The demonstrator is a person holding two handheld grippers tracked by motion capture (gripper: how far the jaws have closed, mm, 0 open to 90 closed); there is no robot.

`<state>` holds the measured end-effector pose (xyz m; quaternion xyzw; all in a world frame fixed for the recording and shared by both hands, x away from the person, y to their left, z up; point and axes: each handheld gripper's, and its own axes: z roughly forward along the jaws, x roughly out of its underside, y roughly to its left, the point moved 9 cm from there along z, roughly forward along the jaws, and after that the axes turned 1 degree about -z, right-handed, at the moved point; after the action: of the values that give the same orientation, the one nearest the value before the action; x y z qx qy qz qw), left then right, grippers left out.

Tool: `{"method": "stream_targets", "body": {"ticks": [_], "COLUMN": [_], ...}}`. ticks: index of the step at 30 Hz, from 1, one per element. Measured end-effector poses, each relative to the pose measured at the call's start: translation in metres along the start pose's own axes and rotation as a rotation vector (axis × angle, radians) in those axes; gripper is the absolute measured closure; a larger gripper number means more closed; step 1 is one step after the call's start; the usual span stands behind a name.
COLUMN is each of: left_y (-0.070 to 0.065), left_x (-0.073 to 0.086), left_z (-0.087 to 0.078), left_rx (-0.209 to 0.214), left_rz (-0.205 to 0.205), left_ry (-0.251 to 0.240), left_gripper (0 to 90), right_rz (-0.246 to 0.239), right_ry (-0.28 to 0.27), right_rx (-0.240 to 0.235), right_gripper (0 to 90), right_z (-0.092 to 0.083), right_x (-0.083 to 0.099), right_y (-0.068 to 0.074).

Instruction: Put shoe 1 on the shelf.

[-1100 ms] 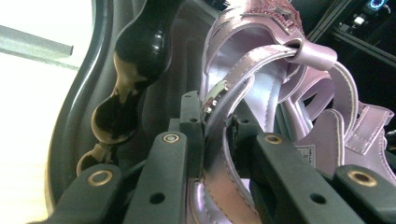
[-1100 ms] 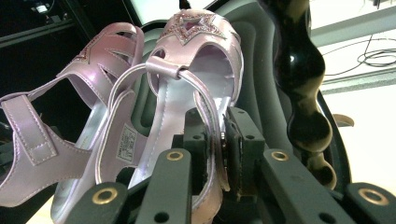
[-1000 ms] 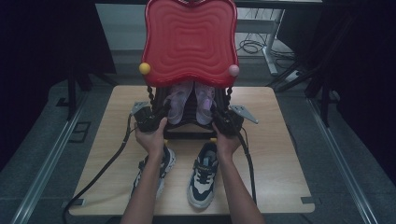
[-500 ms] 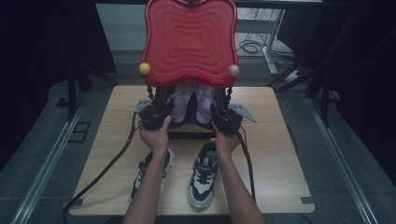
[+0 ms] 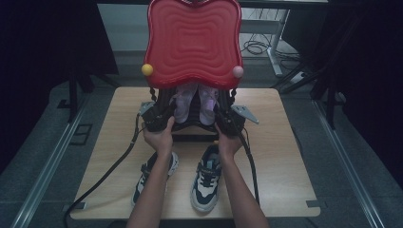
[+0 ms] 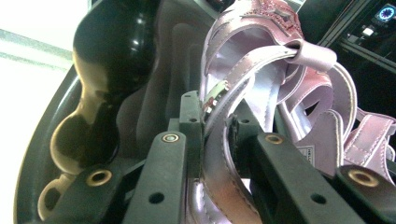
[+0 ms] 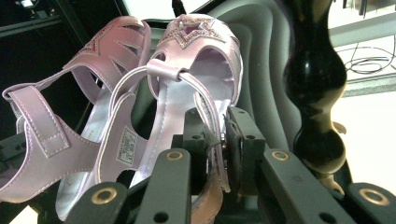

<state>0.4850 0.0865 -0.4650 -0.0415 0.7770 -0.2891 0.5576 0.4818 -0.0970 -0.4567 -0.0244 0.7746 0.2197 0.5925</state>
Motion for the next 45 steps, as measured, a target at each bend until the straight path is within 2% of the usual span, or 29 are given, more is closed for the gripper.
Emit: {"method": "stream_targets", "body": {"ticks": [5, 22, 29, 36, 41, 42, 45], "left_y": [-0.005, -0.005, -0.003, -0.002, -0.003, -0.004, -0.005], "left_x": [0.0, -0.004, 0.004, 0.006, 0.008, 0.009, 0.009], "left_z": [0.003, 0.009, 0.014, 0.016, 0.019, 0.02, 0.02], "left_rx": [-0.002, -0.025, -0.035, -0.041, -0.049, -0.053, -0.053], "left_rz": [0.025, 0.026, 0.028, 0.026, 0.044, 0.052, 0.052], "left_ry": [0.007, -0.03, -0.012, -0.014, 0.001, 0.002, 0.0], "left_gripper": [79.1, 79.0, 78.8, 78.7, 77.9, 77.2, 76.1], "right_rz": [-0.003, -0.011, -0.019, -0.034, -0.044, -0.058, -0.064], "right_ry": [0.0, -0.01, 0.007, 0.0, 0.004, 0.003, 0.007], "right_rx": [-0.001, 0.019, 0.024, 0.037, 0.04, 0.045, 0.044], "right_gripper": [78.1, 78.0, 77.8, 77.8, 77.3, 76.7, 75.7], "right_z": [0.001, 0.007, 0.011, 0.012, 0.013, 0.013, 0.013], "right_x": [0.0, -0.002, 0.002, 0.002, 0.003, 0.003, 0.004], "right_y": [-0.001, -0.002, -0.002, -0.002, -0.002, -0.002, -0.002]}}
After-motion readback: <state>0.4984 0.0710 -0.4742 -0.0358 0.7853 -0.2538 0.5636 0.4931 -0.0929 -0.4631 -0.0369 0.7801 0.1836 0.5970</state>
